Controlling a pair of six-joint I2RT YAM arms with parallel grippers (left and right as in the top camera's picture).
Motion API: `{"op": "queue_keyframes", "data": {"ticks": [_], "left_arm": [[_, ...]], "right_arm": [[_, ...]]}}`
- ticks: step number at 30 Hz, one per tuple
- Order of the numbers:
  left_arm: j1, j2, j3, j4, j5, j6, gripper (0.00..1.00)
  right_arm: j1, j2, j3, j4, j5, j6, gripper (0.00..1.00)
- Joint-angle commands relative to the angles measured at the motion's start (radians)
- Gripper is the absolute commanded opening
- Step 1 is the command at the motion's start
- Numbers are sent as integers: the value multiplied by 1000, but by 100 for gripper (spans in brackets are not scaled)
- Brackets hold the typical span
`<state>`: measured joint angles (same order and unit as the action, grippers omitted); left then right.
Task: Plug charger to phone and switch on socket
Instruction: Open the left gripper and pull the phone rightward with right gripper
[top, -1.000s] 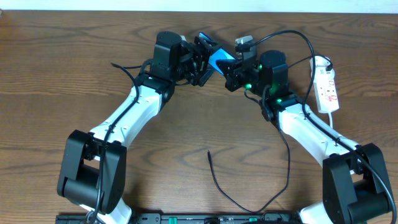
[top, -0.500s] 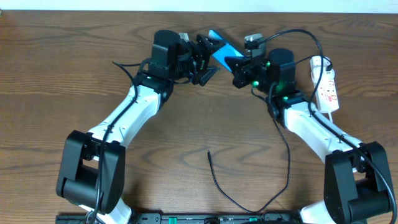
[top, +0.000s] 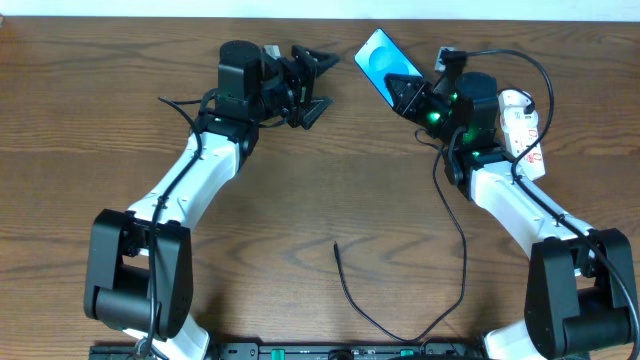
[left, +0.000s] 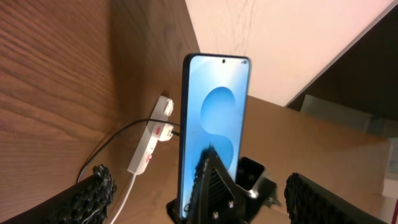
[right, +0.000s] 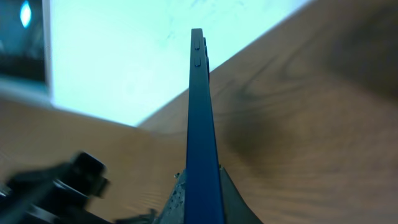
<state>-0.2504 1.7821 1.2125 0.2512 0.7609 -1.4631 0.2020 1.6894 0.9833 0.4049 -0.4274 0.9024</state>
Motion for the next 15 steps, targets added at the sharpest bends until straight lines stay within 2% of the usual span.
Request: {"op": "queue_keyframes", "data": {"ticks": [1,8,11,15], "left_arm": [[25,-35,23,6,13,6,89],[52,-35,23,6,-21,21,89],[53,-35,23,14,-48,38,89],[53,-35,23,28,-82,37,89]], "right_arm": [[-4,-3,22,14,-19,327,1],[-4,-3,22,66,-143,370,1],[-3,-3,22,83,-198,439,1],[16,-3,22,86,-212,451,1]]}}
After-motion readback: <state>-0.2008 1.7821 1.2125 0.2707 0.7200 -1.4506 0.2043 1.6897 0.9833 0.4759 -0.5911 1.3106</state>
